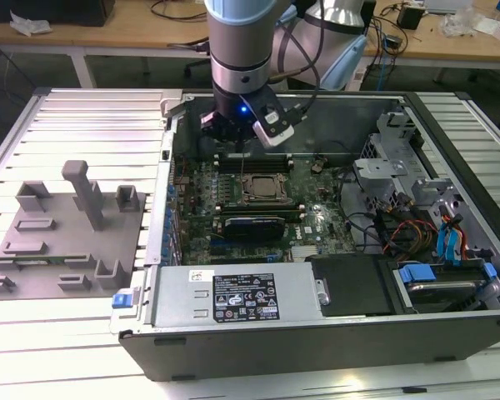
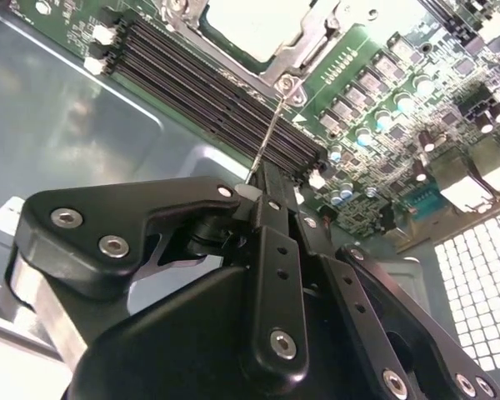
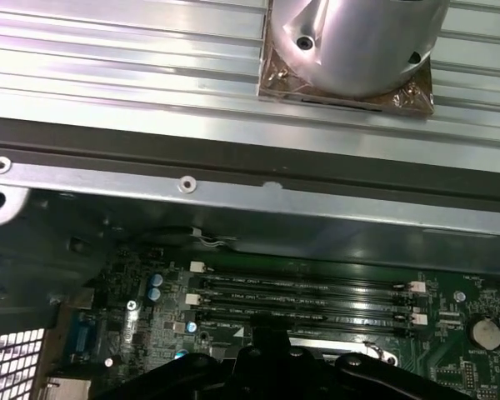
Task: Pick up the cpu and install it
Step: 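Install the first cpu locking lever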
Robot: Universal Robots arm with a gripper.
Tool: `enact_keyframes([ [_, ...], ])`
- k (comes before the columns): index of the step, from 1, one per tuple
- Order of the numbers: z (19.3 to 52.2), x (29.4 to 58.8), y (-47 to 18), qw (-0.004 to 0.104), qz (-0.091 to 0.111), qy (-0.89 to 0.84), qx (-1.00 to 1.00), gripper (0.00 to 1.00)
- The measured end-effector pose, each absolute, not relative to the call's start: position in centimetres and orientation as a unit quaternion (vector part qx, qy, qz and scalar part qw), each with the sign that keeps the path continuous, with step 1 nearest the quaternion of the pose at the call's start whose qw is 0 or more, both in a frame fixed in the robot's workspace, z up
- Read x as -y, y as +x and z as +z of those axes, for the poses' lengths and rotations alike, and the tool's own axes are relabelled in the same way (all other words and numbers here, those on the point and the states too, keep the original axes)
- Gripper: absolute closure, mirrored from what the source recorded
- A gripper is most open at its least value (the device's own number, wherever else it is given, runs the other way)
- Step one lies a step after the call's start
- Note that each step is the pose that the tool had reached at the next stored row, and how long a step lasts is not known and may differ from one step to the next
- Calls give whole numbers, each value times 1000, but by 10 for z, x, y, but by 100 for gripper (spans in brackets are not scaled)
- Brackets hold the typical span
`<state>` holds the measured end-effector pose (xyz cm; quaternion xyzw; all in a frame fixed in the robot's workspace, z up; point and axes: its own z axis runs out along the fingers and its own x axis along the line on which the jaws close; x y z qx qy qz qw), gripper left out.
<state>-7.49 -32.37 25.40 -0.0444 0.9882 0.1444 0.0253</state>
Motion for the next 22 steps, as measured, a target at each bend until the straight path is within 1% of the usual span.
enact_keyframes([
  [17, 253, 324, -62, 25, 144, -44, -988, 89],
  [22, 252, 324, -61, 28, 144, -24, -989, 89],
])
